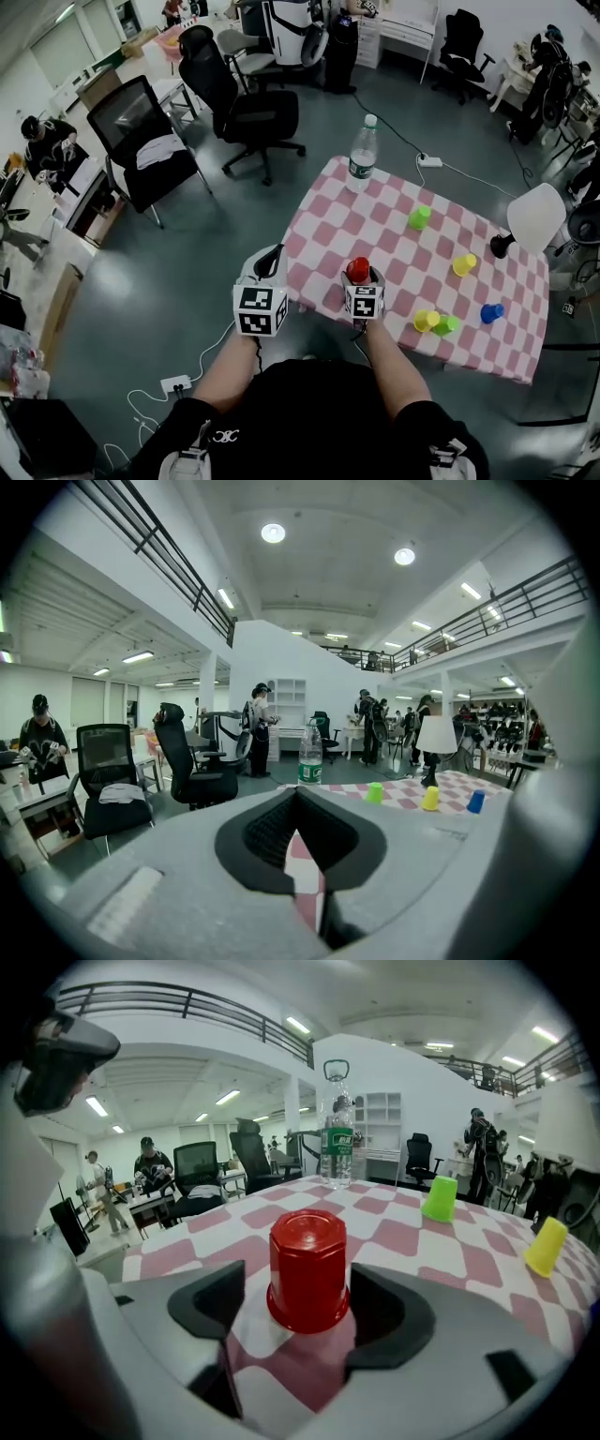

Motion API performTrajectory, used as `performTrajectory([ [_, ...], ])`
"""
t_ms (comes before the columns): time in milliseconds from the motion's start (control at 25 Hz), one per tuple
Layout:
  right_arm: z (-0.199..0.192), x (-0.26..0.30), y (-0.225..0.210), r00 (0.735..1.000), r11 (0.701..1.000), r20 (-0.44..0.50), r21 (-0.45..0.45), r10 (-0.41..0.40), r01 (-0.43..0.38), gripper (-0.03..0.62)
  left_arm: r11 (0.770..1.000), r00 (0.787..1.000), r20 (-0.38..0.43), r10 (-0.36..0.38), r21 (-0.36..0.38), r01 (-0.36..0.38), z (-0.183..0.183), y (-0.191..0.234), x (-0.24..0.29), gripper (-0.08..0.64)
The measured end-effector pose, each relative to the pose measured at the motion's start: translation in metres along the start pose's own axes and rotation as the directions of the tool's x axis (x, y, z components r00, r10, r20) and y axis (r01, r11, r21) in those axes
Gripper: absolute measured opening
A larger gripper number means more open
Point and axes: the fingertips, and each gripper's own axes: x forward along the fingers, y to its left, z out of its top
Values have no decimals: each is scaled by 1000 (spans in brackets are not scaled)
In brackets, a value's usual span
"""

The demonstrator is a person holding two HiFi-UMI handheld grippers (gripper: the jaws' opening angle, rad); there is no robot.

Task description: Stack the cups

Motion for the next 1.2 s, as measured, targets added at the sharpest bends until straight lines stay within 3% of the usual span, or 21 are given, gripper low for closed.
performTrajectory([
  [80,-4,2,-1,1000,1000,-10,-21,-13,13,244,1000,1000,0,1,4,-1,0,0,-2,15],
  [440,11,-14,-4,999,999,0,-19,-32,32,236,1000,1000,10,-7,4,7,3,-6,-7,15],
  [600,30,-31,-5,1000,1000,18,-2,6,-6,236,1000,999,22,-28,5,28,8,-15,-4,15],
  [760,64,-56,-7,995,999,91,-18,44,-42,236,999,998,36,-53,5,53,15,-27,1,15],
  [1200,137,-135,-36,962,1000,272,5,9,-11,233,991,990,53,-132,0,133,22,-70,16,15],
])
